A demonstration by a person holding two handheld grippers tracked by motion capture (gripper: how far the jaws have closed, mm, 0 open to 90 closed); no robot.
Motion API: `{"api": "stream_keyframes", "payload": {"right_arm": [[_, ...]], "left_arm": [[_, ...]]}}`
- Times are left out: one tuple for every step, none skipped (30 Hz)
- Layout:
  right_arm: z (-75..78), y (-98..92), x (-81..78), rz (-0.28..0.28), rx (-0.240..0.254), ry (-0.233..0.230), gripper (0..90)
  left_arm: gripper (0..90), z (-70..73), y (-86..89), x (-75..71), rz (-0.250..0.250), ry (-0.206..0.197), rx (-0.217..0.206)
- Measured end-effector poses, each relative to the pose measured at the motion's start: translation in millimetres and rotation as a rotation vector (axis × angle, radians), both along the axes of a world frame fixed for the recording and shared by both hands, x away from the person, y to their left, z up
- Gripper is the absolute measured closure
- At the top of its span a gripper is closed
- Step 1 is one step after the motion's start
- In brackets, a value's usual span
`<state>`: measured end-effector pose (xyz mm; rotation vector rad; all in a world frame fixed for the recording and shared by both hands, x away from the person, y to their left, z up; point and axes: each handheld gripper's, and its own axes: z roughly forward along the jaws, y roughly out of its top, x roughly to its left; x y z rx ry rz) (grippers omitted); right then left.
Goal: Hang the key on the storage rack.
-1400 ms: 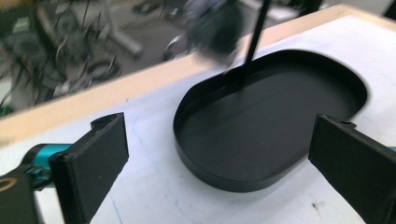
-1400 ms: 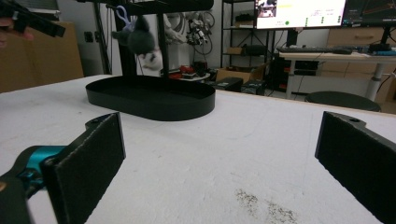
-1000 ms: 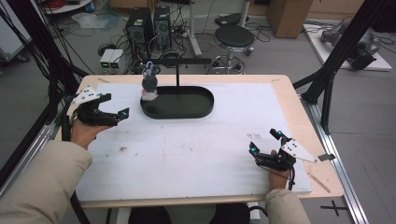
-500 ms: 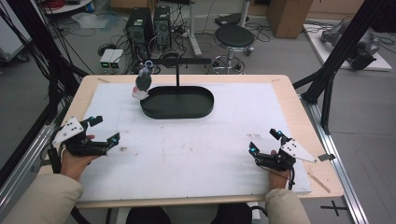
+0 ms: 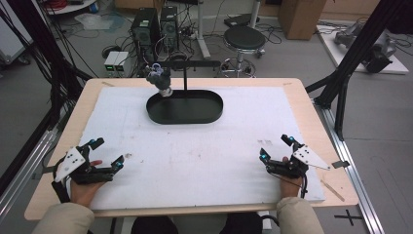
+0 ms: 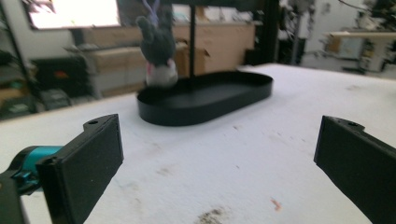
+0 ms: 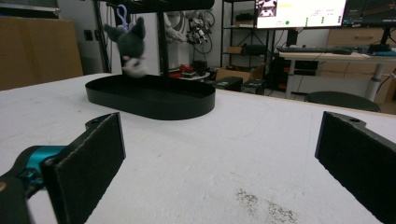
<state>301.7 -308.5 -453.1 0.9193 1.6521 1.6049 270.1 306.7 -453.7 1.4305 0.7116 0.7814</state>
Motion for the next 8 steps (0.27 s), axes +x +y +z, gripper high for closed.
{"api": "stream_keyframes", "payload": {"right_arm": [[0.0, -0.1, 0.0, 0.000, -0.001, -0.001, 0.7], [0.0, 0.0, -0.1, 0.000, -0.002, 0.001, 0.7], [0.1, 0.0, 0.0, -0.001, -0.004, 0.000, 0.7], [0.1, 0.0, 0.0, -0.001, -0.004, 0.000, 0.7], [0.0, 0.4, -0.5, 0.000, -0.002, 0.005, 0.7], [0.1, 0.4, -0.4, -0.001, -0.007, -0.001, 0.7], [0.1, 0.4, -0.2, -0.001, -0.010, -0.006, 0.7], [0.0, 0.6, -0.8, -0.003, -0.008, 0.001, 0.7]], "left_arm": [[1.7, -0.3, 1.1, -0.4, 0.008, -0.001, -0.003], [1.7, -0.2, 2.0, 0.5, 0.008, 0.006, -0.013], [1.8, -0.2, 2.2, 1.0, 0.011, 0.015, -0.021], [1.7, -0.2, 2.1, 1.0, 0.013, 0.016, -0.019], [1.8, -0.2, 1.7, 1.0, 0.012, 0.010, -0.014], [1.7, -0.2, 1.3, 0.7, 0.013, 0.011, -0.013], [1.7, -0.3, 1.1, 0.6, 0.013, 0.010, -0.015], [1.7, -0.2, 1.5, 0.7, 0.014, 0.009, -0.014]]}}
